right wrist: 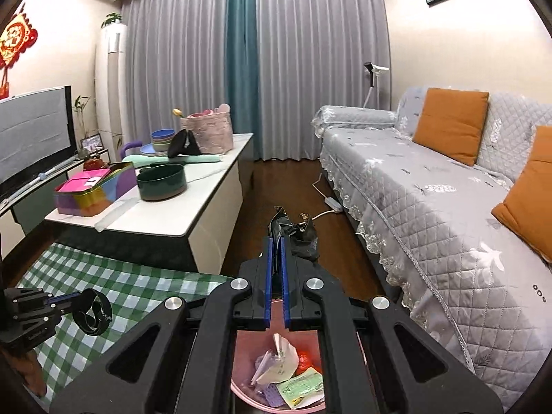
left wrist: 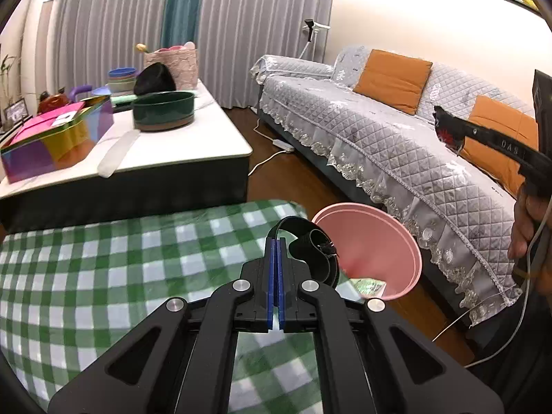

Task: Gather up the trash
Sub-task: 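Carry the black clip and black strap loop over the pink bin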

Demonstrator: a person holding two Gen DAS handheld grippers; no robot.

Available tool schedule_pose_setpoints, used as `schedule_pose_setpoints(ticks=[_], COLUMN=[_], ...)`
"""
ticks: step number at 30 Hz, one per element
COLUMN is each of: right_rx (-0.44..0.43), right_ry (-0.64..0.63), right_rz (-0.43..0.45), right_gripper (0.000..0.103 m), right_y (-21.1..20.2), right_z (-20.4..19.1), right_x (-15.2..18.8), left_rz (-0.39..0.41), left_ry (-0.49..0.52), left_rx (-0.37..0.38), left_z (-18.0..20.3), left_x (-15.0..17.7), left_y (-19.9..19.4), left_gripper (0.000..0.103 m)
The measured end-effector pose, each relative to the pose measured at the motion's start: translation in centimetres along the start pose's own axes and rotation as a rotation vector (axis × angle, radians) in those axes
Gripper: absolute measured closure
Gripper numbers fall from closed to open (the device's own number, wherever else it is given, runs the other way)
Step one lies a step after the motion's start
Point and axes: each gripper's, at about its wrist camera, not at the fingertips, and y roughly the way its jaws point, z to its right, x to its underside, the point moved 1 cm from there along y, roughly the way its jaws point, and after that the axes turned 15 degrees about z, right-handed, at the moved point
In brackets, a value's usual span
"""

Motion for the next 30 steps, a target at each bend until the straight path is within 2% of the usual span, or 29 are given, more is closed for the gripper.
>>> schedule_pose_setpoints(ticks=[15, 30], right_rx=[0.046, 0.060], right_ry=[0.003, 0.024], right_rz=[-0.016, -0.092], right_gripper=[0.098, 0.098], right_y=[1.6, 3.2], right_z=[1.9, 3.7], right_x=[0.6, 2.8], left_rz=[0.022, -0.013], left_ry=[0.018, 0.027], left_rx=[0.089, 0.151], left_z=[4.6, 8.1], left_x=[-2.9, -2.6], left_y=[4.9, 10.1], left_gripper=[0.102, 0.102])
